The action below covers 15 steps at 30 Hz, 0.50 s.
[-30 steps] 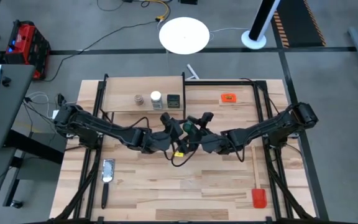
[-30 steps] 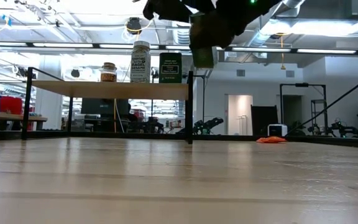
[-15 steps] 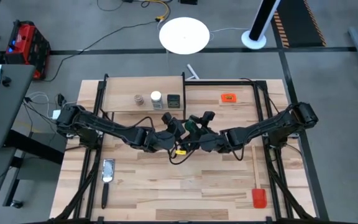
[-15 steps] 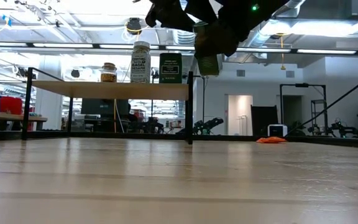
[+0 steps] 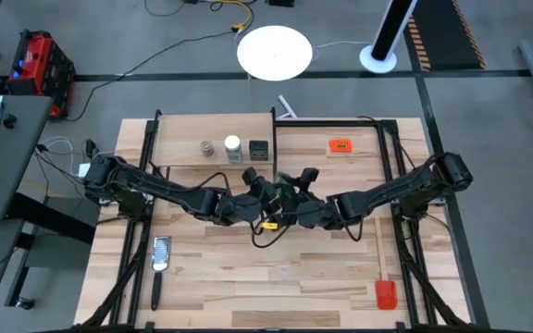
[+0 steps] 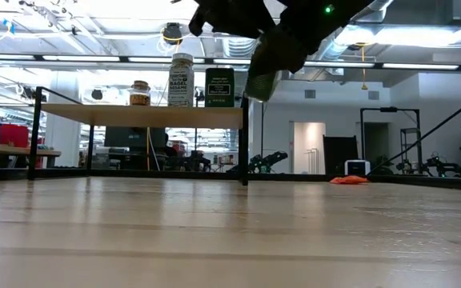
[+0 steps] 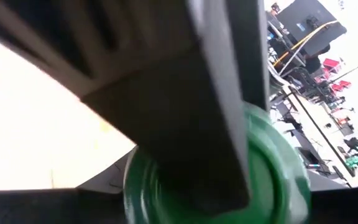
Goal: Shelf spices
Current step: Put the green seasoning bottle on the shelf
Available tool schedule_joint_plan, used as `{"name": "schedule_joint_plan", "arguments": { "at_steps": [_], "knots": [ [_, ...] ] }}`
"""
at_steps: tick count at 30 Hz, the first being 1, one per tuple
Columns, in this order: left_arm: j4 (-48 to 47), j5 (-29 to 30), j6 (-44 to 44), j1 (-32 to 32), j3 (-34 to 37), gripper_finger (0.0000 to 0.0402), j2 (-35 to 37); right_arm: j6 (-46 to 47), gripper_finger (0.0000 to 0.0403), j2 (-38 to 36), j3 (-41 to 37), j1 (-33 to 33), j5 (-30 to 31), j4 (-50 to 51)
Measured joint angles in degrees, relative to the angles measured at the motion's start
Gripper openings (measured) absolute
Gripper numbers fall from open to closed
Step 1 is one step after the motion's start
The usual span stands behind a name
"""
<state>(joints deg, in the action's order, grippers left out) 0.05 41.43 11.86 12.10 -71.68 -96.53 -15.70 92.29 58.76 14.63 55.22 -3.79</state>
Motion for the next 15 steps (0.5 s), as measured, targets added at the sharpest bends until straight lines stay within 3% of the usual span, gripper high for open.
{"name": "schedule_joint_plan", "arguments": {
  "at_steps": [4, 7, 11, 15],
  "knots": [
    [0.2, -1.2, 0.0, -0.1, 0.0, 0.004, 0.0, 0.2, 0.0205, 0.0, 0.0, -0.1, 0.1, 0.2],
    [0.8, -0.7, -0.4, -0.1, 0.0, 0.0029, 0.1, 0.5, 0.0205, 0.0, 0.0, -0.1, 0.3, 0.2],
    [-0.3, -0.9, -1.6, 0.2, 0.1, 0.0058, 0.9, 1.2, 0.0205, 0.0, 0.0, 0.1, -0.8, -0.1],
    [-3.5, -1.5, -3.9, 1.3, 0.2, 0.0094, 2.1, 9.2, 0.0205, 0.0, 0.3, 0.3, -8.2, 3.4]
  ]
}}
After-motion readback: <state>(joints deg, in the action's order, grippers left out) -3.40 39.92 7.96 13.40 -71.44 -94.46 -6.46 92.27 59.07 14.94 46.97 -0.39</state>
